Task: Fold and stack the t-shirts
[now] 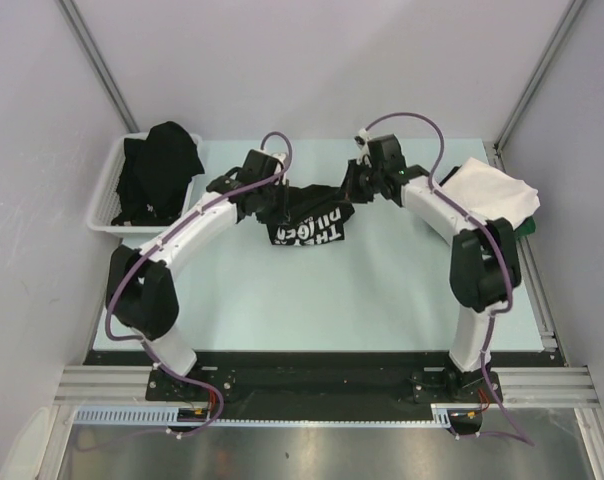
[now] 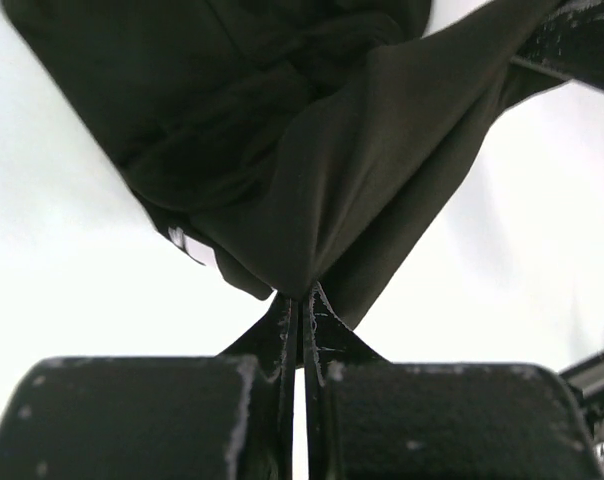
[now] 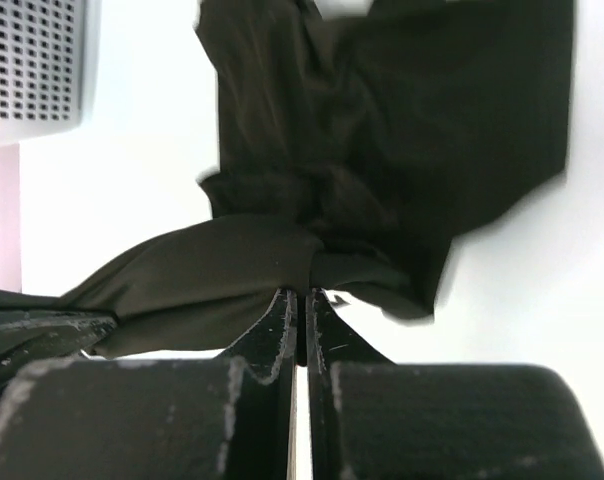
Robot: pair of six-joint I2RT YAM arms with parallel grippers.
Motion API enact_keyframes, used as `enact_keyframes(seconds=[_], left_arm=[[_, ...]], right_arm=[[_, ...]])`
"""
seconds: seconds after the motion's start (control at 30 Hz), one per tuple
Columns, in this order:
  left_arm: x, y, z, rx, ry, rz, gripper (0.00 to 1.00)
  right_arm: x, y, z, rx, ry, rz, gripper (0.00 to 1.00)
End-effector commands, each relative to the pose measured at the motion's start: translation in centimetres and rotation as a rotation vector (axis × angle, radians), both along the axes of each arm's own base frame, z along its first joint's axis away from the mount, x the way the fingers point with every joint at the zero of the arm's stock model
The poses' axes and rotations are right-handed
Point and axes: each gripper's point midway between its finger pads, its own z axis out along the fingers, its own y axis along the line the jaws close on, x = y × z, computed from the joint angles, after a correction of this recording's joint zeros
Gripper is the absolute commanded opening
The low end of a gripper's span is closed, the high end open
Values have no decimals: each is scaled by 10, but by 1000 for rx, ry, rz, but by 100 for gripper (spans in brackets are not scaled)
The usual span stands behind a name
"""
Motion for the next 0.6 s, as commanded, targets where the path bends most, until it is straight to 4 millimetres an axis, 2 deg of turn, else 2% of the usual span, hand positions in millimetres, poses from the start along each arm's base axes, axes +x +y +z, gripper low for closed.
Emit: enact_keyframes(seconds=[0.0, 0.13, 0.2, 0.23, 0.27, 0.3, 0.33, 0.37, 0.47, 0.5, 0.53, 0.57], left_arm=[[21, 28, 7, 64, -17, 56, 0], [44, 46, 11, 56, -27, 107, 0], [54, 54, 5, 60, -17, 125, 0], [60, 54, 8, 53, -24, 128, 0], [65, 55, 6, 53, -22, 128, 0], [70, 58, -5, 61, 2, 132, 0], [77, 57, -1, 55, -6, 135, 0], [83, 57, -3, 55, -6, 134, 0], [101, 54, -12, 56, 9, 136, 0], [110, 53, -5, 46, -12, 139, 0], [113, 52, -19, 55, 19, 137, 0], [118, 51, -20, 51, 23, 138, 0]], right_arm=[[39, -2, 13, -42, -51, 25, 0], [75, 7, 17, -20, -70, 25, 0], [83, 7, 14, -14, -55, 27, 0], [92, 9, 26, -5, -85, 29, 0], [96, 8, 11, -14, -54, 28, 0], [101, 5, 11, -11, -56, 26, 0], [108, 6, 19, -2, -80, 24, 0], [112, 5, 7, -8, -58, 22, 0], [128, -3, 0, 7, -56, 7, 0], [131, -5, -4, 17, -44, 6, 0], [137, -11, -6, 24, -39, -7, 0], [141, -13, -6, 38, -38, -16, 0]])
